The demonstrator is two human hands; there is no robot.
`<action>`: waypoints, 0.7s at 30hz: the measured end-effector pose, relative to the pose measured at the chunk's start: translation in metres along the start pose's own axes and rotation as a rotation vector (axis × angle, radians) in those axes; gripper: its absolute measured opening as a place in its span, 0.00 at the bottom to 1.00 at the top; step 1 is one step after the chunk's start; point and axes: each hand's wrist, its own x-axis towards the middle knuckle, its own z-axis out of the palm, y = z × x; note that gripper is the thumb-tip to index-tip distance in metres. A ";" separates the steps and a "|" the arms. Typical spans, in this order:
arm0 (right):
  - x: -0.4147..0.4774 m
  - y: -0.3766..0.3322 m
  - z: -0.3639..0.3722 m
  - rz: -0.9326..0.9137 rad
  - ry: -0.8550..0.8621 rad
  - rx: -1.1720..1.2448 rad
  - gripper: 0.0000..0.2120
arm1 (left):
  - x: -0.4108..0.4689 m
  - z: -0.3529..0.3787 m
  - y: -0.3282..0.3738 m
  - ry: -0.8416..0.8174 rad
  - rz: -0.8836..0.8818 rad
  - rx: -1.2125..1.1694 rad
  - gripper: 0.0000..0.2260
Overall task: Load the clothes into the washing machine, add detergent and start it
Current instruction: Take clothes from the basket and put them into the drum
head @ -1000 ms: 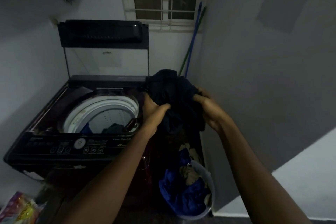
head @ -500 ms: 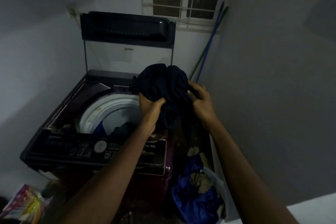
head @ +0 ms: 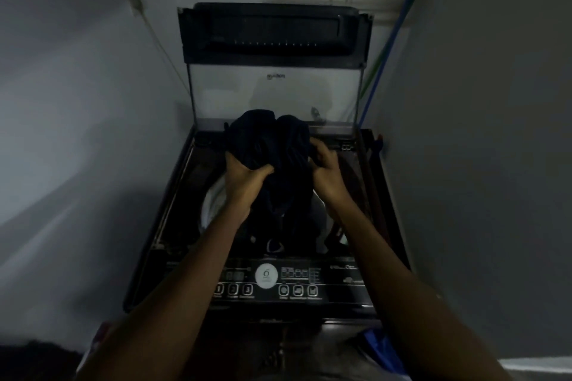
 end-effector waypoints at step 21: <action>-0.018 0.060 0.002 0.341 -0.210 -0.653 0.13 | 0.034 -0.012 -0.083 -0.632 -0.183 0.740 0.23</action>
